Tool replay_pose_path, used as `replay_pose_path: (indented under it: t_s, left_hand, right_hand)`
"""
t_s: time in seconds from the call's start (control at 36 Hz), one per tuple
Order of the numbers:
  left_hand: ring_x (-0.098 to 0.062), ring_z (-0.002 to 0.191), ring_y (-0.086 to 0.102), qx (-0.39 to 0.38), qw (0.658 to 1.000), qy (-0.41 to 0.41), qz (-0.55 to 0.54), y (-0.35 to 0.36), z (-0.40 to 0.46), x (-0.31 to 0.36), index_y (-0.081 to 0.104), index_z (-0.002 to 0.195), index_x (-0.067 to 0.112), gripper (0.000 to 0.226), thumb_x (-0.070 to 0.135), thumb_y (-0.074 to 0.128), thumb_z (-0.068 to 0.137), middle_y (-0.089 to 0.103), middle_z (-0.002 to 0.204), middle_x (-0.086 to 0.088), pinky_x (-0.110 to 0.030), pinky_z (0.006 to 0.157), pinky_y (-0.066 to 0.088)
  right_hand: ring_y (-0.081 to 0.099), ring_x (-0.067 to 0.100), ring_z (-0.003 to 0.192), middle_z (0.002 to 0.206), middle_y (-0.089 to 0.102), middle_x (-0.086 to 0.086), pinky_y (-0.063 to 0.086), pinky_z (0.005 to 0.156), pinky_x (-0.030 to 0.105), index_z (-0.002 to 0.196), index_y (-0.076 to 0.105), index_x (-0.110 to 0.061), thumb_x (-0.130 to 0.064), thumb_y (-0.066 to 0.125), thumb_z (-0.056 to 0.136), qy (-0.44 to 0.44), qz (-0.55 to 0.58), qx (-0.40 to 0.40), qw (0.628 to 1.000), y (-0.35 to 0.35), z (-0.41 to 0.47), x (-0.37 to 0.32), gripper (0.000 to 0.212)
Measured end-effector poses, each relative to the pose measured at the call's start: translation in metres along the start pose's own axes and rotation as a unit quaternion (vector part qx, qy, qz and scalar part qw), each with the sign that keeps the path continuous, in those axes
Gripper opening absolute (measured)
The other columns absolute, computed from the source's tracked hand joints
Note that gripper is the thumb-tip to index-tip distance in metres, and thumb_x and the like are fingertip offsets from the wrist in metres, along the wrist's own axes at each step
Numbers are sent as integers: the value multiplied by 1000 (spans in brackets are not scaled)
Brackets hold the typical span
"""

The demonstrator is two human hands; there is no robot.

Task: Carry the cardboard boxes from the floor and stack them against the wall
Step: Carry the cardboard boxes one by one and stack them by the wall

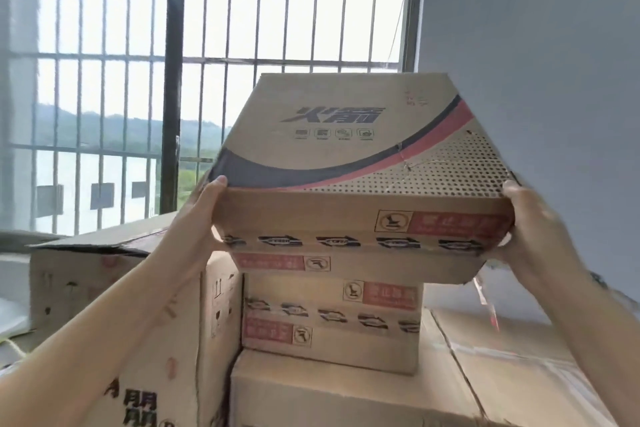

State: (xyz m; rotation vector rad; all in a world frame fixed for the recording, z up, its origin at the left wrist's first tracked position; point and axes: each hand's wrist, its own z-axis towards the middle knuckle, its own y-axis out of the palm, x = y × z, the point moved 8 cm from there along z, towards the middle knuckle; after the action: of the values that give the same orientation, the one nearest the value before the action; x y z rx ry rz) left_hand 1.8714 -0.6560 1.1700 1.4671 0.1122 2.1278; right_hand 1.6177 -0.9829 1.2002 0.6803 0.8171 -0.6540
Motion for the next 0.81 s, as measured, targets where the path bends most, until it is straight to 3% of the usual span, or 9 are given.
replay_pose_path:
  t_s: [0.14, 0.28, 0.39, 0.42, 0.47, 0.53, 0.58, 0.69, 0.81]
  left_hand:
    - [-17, 108, 49, -28, 999, -22, 27, 10, 70, -22, 53, 123, 30, 30, 40, 47, 96, 53, 109, 3, -64, 80, 47]
    - [-21, 105, 48, -63, 990, -86, 88, 12, 123, -44, 52, 124, 24, 34, 43, 46, 96, 51, 114, -1, -52, 58, 51]
    - [-26, 135, 34, -117, 974, -117, 155, 19, 153, -58, 32, 145, 32, 46, 40, 41, 100, 35, 149, -1, -70, 86, 41]
    - [-27, 139, 30, -116, 967, -107, 201, 21, 157, -59, 23, 148, 35, 51, 37, 42, 100, 29, 153, 0, -66, 92, 38]
    - [-25, 125, 44, -100, 947, -72, 295, 24, 159, -65, 11, 151, 34, 62, 28, 46, 99, 34, 150, -4, -45, 94, 43]
    - [-14, 88, 53, -96, 938, -49, 329, 25, 155, -78, 13, 150, 28, 61, 18, 45, 99, 49, 130, -5, -25, 68, 48]
    - [-12, 83, 52, -96, 928, -49, 358, 18, 151, -99, 19, 147, 27, 56, 16, 45, 98, 52, 121, -2, -27, 61, 43]
    - [-18, 98, 46, -99, 897, -48, 428, 6, 148, -120, 21, 146, 21, 53, 14, 43, 99, 52, 127, -7, -25, 82, 35]
    - [-19, 99, 45, -130, 893, -51, 427, 9, 148, -122, 14, 149, 27, 58, 10, 40, 99, 50, 131, -9, -27, 82, 36]
  right_hand:
    - [62, 15, 84, 91, 64, -10, 50, 70, 62, 107, 61, -38, -30, 40, 97, 17, -26, -3, 1000, 29, 50, 42, 24]
    - [57, 13, 88, 98, 60, -7, 50, 59, 55, 124, 55, -37, -33, 36, 99, 48, -95, -76, 991, 61, 90, 78, 32]
    - [52, 21, 110, 113, 57, -4, 53, 66, 60, 130, 47, -32, -33, 42, 99, 99, -172, -136, 971, 71, 125, 96, 31]
    - [52, 20, 111, 117, 58, -3, 54, 68, 58, 129, 47, -32, -31, 44, 99, 109, -196, -144, 964, 70, 130, 100, 30]
    - [55, 19, 111, 124, 58, -1, 56, 70, 50, 127, 46, -35, -27, 48, 99, 118, -240, -153, 951, 66, 134, 110, 30]
    - [54, 21, 112, 125, 56, 2, 55, 71, 43, 128, 43, -35, -24, 52, 97, 118, -272, -155, 942, 61, 128, 122, 34]
    - [53, 22, 108, 119, 56, 4, 53, 73, 41, 135, 39, -31, -23, 54, 96, 119, -302, -154, 933, 54, 115, 141, 43]
    - [56, 21, 87, 105, 57, 9, 52, 68, 39, 136, 39, -15, -20, 50, 97, 124, -381, -151, 904, 39, 92, 185, 41]
    - [59, 32, 97, 113, 57, 14, 53, 80, 48, 134, 42, -12, -23, 48, 98, 114, -384, -123, 908, 32, 92, 201, 38]
